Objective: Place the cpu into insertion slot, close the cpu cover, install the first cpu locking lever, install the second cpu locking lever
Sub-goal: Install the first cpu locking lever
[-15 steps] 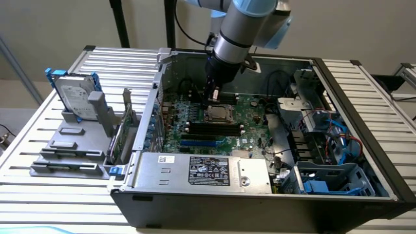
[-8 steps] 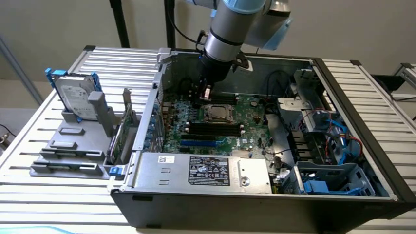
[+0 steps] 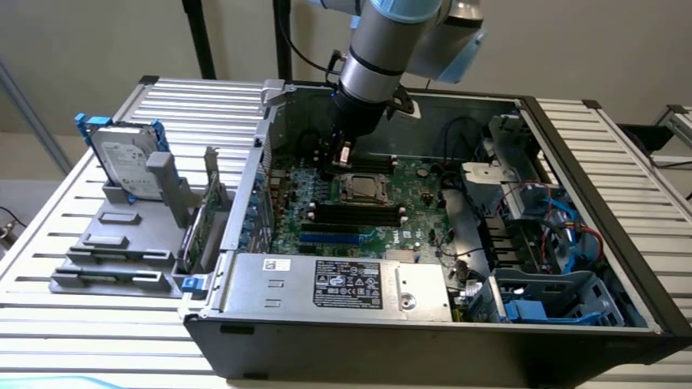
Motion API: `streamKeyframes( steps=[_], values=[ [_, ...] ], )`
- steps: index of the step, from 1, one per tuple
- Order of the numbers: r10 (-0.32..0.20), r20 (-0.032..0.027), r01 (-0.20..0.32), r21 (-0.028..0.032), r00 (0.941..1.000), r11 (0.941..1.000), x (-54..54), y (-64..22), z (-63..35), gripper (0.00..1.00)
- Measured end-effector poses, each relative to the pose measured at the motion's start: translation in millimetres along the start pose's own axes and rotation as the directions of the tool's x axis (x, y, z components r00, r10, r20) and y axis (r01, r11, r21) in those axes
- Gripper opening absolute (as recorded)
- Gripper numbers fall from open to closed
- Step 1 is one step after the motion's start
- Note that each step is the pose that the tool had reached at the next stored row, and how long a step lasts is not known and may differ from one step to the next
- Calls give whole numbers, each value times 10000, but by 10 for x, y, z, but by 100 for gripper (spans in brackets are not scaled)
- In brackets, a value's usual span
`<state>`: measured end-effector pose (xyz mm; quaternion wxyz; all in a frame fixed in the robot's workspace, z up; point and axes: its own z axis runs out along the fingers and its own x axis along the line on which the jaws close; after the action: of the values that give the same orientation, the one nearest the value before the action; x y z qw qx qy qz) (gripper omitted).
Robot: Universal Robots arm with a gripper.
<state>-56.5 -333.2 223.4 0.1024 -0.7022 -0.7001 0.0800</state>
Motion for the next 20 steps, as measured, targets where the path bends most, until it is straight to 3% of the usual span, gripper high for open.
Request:
streamKeyframes(
  steps=[11, 17, 20],
  values=[
    [-1, 0, 1, 1, 10000, 10000, 0, -1, 0, 11],
    [68, -31, -68, -2, 10000, 10000, -1, -142, 37, 11],
    [215, -82, -215, -6, 9997, 9998, -1, -166, 40, 11]
  ],
)
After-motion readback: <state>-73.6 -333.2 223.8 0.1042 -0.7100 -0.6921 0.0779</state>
